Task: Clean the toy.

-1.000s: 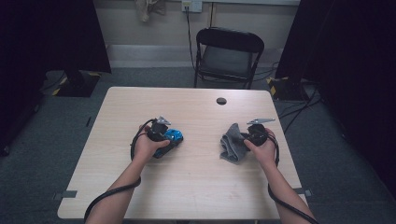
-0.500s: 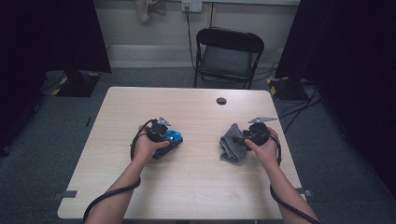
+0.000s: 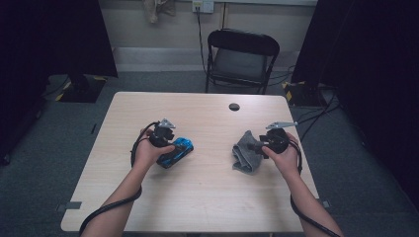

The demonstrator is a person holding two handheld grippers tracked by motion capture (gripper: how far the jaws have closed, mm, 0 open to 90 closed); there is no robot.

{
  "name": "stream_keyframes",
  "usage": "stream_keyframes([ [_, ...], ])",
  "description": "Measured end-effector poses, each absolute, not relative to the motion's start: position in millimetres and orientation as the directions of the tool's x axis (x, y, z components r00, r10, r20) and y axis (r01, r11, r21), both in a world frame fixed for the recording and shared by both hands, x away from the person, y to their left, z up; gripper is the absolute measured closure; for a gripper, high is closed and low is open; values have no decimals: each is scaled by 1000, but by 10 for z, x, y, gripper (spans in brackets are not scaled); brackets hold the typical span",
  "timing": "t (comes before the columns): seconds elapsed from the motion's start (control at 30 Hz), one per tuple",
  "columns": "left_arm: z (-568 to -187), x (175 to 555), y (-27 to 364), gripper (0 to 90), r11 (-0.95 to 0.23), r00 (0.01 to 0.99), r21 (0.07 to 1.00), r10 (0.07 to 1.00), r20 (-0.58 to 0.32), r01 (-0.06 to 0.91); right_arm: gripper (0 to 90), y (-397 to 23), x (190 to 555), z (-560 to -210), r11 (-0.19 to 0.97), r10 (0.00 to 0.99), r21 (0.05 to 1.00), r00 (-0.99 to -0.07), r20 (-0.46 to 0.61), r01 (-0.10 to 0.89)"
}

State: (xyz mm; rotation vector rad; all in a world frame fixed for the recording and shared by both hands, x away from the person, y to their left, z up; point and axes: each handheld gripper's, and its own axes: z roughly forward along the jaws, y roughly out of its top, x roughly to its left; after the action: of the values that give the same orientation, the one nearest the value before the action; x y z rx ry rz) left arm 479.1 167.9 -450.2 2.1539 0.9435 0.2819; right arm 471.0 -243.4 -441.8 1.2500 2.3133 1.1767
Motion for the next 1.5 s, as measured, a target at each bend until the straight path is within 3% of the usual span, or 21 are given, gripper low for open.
stream_keyframes([
  [0.63,-4363,4399,2104,178,-398,693,744,711,-120,537,190,-2403,4470,-4312,348,752,761,-648,122,547],
  [1.5,-4570,3891,2559,179,-386,678,741,724,-126,550,194,-2647,4178,-4452,362,759,753,-642,104,550],
])
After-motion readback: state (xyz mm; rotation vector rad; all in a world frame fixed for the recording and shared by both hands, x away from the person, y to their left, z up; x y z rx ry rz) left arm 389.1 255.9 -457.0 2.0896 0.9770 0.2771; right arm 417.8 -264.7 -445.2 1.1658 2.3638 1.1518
